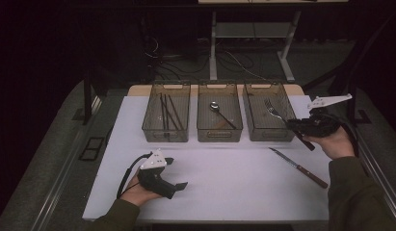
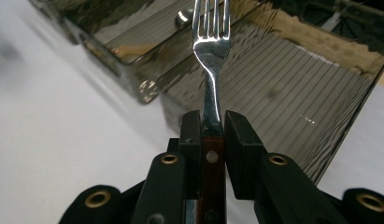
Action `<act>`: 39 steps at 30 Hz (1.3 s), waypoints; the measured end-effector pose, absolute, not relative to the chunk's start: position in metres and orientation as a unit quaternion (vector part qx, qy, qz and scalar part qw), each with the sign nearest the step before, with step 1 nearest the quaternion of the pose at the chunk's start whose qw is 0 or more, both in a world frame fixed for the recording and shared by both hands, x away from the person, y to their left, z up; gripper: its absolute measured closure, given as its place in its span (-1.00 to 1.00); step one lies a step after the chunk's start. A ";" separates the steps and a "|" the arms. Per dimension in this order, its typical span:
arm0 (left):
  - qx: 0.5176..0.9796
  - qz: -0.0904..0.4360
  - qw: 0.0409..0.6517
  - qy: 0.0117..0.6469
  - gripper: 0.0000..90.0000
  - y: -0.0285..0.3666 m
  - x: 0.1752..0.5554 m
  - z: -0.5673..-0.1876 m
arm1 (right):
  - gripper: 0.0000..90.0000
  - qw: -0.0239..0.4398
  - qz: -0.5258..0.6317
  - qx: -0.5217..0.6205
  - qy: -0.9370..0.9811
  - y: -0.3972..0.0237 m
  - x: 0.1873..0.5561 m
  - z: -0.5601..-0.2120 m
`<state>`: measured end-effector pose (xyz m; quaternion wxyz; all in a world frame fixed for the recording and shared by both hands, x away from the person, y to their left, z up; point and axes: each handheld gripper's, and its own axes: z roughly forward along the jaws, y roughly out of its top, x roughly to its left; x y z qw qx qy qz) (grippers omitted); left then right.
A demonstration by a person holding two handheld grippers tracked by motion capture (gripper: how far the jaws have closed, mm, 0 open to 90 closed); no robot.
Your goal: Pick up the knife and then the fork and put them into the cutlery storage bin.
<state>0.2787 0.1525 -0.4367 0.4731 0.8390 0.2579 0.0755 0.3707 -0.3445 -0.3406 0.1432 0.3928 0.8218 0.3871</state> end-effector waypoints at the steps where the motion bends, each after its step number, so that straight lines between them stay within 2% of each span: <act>1: 0.839 0.075 0.473 0.258 -1.00 0.152 0.279 -0.437 | 0.73 0.145 0.386 0.397 0.820 -0.344 0.375 -0.339; 17: 0.837 0.071 0.479 0.254 -1.00 0.152 0.279 -0.437 | 0.72 0.144 0.328 0.429 0.829 -0.326 0.459 -0.345; 30: 0.838 0.069 0.479 0.252 -1.00 0.153 0.278 -0.436 | 0.71 0.124 0.279 0.453 0.837 -0.308 0.489 -0.375; 31: 0.839 0.069 0.478 0.251 -1.00 0.153 0.278 -0.436 | 0.64 0.115 0.269 0.454 0.841 -0.307 0.490 -0.379; 32: 0.839 0.069 0.478 0.251 -1.00 0.153 0.278 -0.436 | 0.39 0.119 0.257 0.456 0.844 -0.305 0.490 -0.381; 33: 0.839 0.069 0.478 0.252 -1.00 0.153 0.278 -0.436 | 0.30 0.128 0.256 0.458 0.841 -0.303 0.489 -0.381; 35: 0.839 0.069 0.477 0.251 -1.00 0.152 0.278 -0.436 | 0.13 0.113 0.270 0.462 0.837 -0.304 0.487 -0.381; 39: 0.839 0.070 0.477 0.250 -1.00 0.152 0.278 -0.436 | -0.01 0.113 0.283 0.460 0.834 -0.306 0.482 -0.375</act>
